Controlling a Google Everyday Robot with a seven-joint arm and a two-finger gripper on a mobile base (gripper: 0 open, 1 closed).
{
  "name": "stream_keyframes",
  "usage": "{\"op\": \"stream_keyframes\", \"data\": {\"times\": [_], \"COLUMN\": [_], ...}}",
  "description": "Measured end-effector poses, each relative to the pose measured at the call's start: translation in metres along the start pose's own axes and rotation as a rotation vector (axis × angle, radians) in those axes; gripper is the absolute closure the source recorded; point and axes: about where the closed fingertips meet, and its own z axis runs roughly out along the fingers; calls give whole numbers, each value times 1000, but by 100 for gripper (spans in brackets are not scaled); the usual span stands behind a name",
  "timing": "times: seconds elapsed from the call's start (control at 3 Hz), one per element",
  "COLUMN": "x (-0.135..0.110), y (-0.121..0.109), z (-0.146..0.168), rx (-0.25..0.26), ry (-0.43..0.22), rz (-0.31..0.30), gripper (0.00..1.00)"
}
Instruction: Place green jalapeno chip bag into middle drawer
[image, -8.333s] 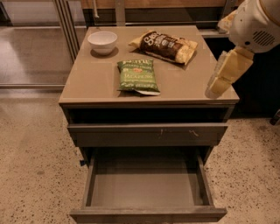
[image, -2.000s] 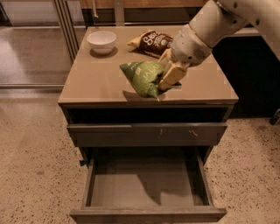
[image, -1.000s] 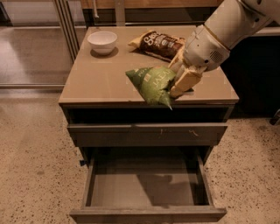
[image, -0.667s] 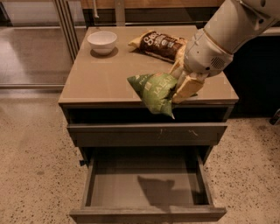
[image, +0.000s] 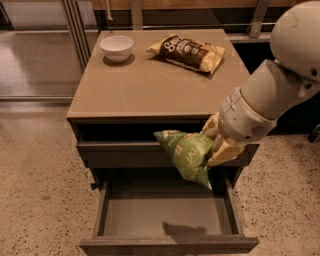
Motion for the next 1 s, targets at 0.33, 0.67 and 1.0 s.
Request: {"op": "stream_keyframes", "data": {"times": [0.33, 0.67, 1.0], "x": [43, 95, 95], "y": [10, 11, 11], "z": [41, 104, 104], "rx": [-17, -77, -77], "ry": [-32, -124, -124], "rz": [50, 146, 146], "gripper": [100, 100, 100]}}
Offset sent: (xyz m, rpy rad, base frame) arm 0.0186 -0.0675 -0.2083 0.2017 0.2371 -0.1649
